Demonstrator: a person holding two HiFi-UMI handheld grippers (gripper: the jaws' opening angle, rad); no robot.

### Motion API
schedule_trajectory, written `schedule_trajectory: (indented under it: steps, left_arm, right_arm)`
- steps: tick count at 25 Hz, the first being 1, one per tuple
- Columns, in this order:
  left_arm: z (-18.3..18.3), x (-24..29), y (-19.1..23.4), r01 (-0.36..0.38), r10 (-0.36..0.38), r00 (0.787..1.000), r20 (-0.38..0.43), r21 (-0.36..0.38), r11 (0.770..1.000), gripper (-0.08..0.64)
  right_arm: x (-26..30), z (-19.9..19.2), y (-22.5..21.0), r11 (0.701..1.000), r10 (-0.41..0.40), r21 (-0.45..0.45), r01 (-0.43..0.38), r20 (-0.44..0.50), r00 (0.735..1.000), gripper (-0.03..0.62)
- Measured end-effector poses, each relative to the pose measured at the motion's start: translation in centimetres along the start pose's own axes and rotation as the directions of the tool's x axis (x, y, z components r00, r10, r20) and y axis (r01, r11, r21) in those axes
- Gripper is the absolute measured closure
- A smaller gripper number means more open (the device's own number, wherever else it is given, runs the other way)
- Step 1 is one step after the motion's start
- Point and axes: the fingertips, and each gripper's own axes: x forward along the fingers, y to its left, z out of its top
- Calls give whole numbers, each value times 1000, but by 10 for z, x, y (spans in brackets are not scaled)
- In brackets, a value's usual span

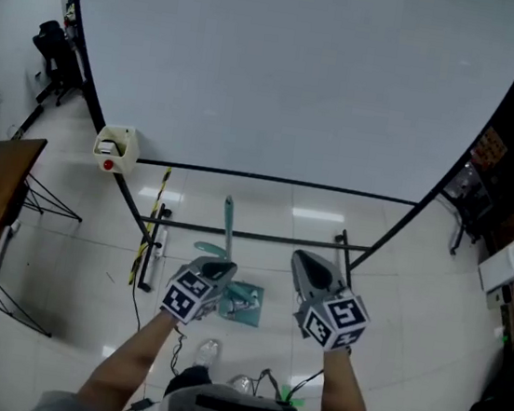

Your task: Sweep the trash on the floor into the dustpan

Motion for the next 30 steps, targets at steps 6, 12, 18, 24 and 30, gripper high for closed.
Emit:
schedule_trajectory:
  steps: [6, 12, 18, 24, 30]
  left_arm:
    - [87, -9, -57, 72, -81, 986, 149, 67, 995, 557]
    - [139, -15, -101, 115, -139, 955, 261, 103, 988, 557]
    - [154, -14, -123, 145, -169, 943, 285, 103, 984, 557]
    - [158, -13, -132, 142, -171, 942, 288, 120, 983, 556]
    - [156, -11, -134, 137, -164, 945, 284, 114, 984, 555]
  right_arm:
    - [-42, 16, -3, 999, -49, -17, 49, 6, 999, 592]
    - [-79, 39, -1, 997, -71, -32, 74, 90, 993, 592]
    - [-97, 45, -5, 996, -85, -23, 88, 110, 990, 592]
    - [-106, 43, -8, 995, -93, -22, 96, 120, 988, 592]
    - [-110, 43, -10, 995, -99, -13, 101, 123, 987, 592]
